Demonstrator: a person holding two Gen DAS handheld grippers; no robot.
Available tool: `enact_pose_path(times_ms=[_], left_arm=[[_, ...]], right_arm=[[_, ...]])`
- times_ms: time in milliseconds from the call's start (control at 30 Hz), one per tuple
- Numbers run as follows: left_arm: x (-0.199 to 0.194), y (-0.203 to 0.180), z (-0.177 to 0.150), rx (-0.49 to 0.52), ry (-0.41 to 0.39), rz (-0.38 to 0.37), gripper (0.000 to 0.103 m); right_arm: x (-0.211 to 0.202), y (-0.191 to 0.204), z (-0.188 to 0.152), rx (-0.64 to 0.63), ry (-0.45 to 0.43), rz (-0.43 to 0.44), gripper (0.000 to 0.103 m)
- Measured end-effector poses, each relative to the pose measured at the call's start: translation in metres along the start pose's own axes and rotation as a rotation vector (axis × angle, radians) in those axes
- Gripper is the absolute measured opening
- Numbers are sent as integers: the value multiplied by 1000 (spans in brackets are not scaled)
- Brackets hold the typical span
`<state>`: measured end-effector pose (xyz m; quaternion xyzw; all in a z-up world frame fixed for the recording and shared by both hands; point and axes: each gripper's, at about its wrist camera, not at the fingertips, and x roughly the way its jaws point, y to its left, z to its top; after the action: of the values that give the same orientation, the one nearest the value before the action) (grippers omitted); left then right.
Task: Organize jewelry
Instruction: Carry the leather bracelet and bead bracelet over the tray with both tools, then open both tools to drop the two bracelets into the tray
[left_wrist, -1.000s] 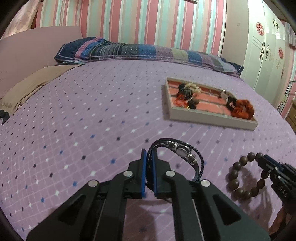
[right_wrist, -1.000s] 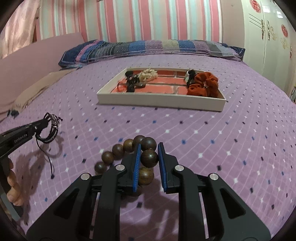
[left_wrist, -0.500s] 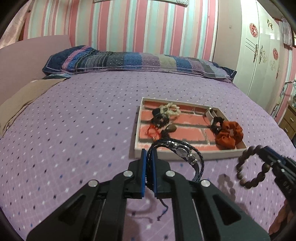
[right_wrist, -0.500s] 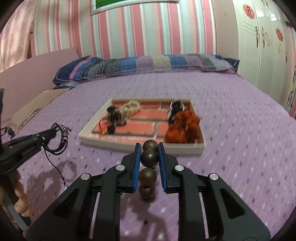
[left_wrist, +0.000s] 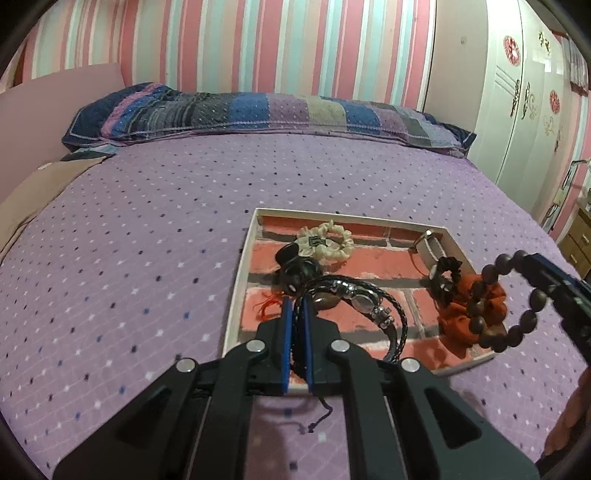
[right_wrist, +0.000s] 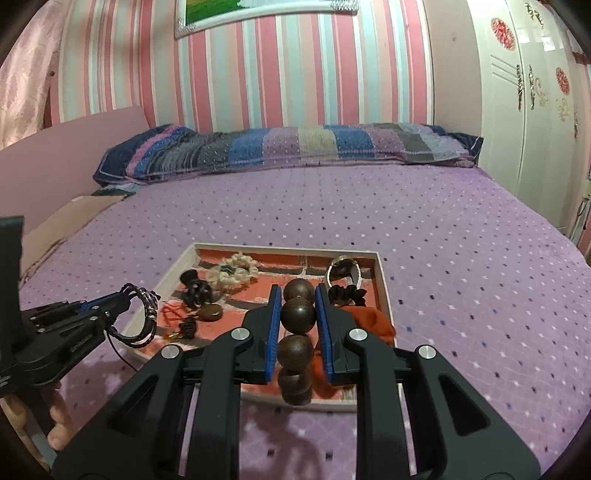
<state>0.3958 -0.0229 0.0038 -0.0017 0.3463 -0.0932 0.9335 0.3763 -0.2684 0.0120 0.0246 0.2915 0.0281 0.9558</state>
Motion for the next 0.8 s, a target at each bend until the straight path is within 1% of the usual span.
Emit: enact_pose_path(times_ms=[100,167,200,300,367,467,567,733,800], left_arm=[[23,-6,-2,24,22,11,6],[38,-8,-6,26,41,18,6],[46,-8,-9,23,56,20,6],[63,-5,-15,19,88,29,6],[71,-4,-19,16,102,37,6],[80,-1,-23,14,122,44,6],[87,2,-24,8,148,32,7],[85,1,-27,17,141,42,7],[83,1,-28,13,140,29,8]], right_arm=[[27,-7,-10,0,52,-15,19],[44,-14,-18,-9,87,-44,19],[49,-16,-21,-11,98,-54,19],[68,-26,-30,-1,171,-70,19],[78,-26,-36,-4,195,-77,19],[84,-25,-43,-14,201,-98,19],[87,-24,-42,-26,212,-104,20],[85,-24,-43,-20,206,-106,21],[82,-25,-43,-12,197,-100,28]])
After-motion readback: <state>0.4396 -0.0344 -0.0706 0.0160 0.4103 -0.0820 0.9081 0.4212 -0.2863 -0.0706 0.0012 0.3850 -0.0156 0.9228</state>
